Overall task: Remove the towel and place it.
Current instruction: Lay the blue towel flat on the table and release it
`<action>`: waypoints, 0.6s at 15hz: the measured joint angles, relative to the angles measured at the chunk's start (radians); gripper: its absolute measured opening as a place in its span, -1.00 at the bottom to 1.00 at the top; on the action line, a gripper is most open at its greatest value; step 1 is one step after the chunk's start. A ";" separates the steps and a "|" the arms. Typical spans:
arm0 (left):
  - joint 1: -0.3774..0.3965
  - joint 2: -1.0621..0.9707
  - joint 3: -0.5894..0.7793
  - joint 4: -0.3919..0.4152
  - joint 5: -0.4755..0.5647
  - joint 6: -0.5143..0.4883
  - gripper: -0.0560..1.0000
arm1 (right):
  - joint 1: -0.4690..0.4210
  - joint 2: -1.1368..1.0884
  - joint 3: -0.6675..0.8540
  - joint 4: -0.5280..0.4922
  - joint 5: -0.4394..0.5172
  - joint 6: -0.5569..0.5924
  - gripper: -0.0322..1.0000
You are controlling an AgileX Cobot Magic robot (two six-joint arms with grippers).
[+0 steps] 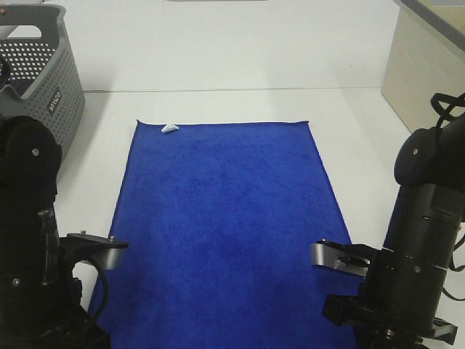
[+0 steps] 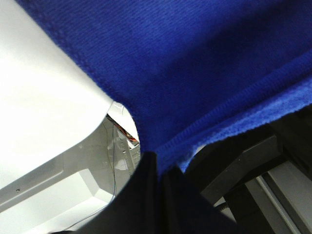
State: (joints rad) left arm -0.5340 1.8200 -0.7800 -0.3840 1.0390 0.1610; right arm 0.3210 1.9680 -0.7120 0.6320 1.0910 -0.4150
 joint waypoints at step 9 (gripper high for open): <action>-0.006 0.000 0.000 -0.004 -0.008 0.000 -0.81 | 0.000 0.000 0.004 -0.010 0.005 0.000 -0.81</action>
State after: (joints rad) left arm -0.5400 1.8200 -0.7800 -0.3880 1.0310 0.1610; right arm 0.3210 1.9680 -0.7080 0.6220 1.0960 -0.4150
